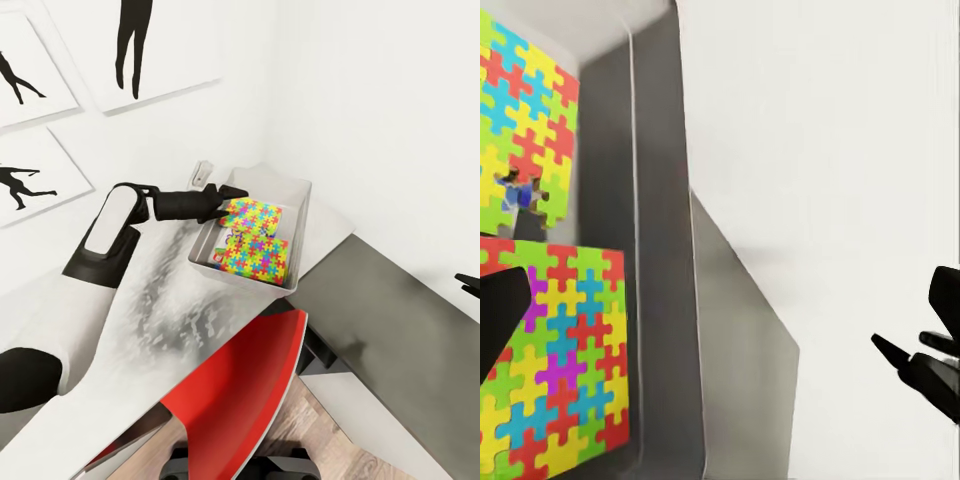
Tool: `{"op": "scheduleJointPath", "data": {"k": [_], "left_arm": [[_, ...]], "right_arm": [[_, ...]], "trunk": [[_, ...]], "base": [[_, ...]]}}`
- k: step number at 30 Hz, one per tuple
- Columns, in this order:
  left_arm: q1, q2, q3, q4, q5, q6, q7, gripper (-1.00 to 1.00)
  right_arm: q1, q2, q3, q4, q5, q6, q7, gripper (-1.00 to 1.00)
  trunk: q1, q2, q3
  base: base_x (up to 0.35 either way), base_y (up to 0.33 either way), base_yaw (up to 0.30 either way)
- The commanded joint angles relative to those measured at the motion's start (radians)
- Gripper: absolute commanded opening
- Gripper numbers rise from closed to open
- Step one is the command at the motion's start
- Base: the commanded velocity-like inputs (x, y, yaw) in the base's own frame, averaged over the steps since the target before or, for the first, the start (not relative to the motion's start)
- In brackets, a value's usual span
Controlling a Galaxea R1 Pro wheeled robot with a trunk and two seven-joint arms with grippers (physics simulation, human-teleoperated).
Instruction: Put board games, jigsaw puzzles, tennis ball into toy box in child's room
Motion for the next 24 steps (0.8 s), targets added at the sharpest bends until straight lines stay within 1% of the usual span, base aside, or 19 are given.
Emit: {"op": "scheduleJointPath", "data": {"k": [1, 3, 5, 7, 9, 12, 17, 24], "left_arm": [[0.013, 0.001, 0.01, -0.024, 0.037, 0.0, 0.035, 1.0], [0.044, 0.002, 0.031, -0.073, 0.091, -0.001, 0.072, 1.0], [0.078, 0.003, 0.047, -0.126, 0.131, -0.002, 0.098, 1.0], [0.111, 0.004, 0.064, -0.179, 0.157, -0.004, 0.115, 1.0], [0.139, 0.006, 0.086, -0.225, 0.173, -0.005, 0.126, 1.0], [0.166, 0.007, 0.11, -0.277, 0.187, -0.005, 0.135, 1.0], [0.187, 0.013, 0.129, -0.324, 0.198, -0.005, 0.142, 1.0], [0.193, 0.016, 0.136, -0.338, 0.201, -0.005, 0.143, 1.0]], "right_arm": [[-0.001, 0.0, -0.001, 0.0, 0.005, 0.005, 0.007, 1.0], [-0.001, 0.0, -0.001, 0.0, 0.005, 0.005, 0.007, 1.0], [-0.001, 0.0, 0.001, 0.0, 0.005, 0.005, 0.007, 1.0], [-0.002, -0.001, 0.002, 0.0, 0.005, 0.005, 0.007, 1.0], [-0.002, -0.001, 0.003, 0.0, 0.005, 0.005, 0.007, 1.0], [-0.002, -0.001, 0.004, 0.0, 0.005, 0.005, 0.007, 1.0], [-0.002, -0.001, 0.005, 0.0, 0.005, 0.005, 0.006, 1.0], [-0.002, -0.002, 0.005, 0.0, 0.005, 0.005, 0.005, 1.0]], "trunk": [[0.001, -0.002, -0.001], [0.001, -0.002, -0.001], [0.001, -0.002, -0.001], [0.001, -0.002, -0.001], [0.001, -0.002, -0.001], [0.001, -0.002, -0.001], [0.001, -0.002, 0.004], [0.001, -0.002, 0.014]], "base": [[0.0, 0.0, 0.0], [0.0, 0.0, 0.0], [0.0, 0.0, 0.0], [0.0, 0.0, 0.0], [0.0, 0.0, 0.0], [-0.038, 0.0, 0.0], [-0.193, 0.0, 0.0], [-0.303, 0.0, 0.0]]}}
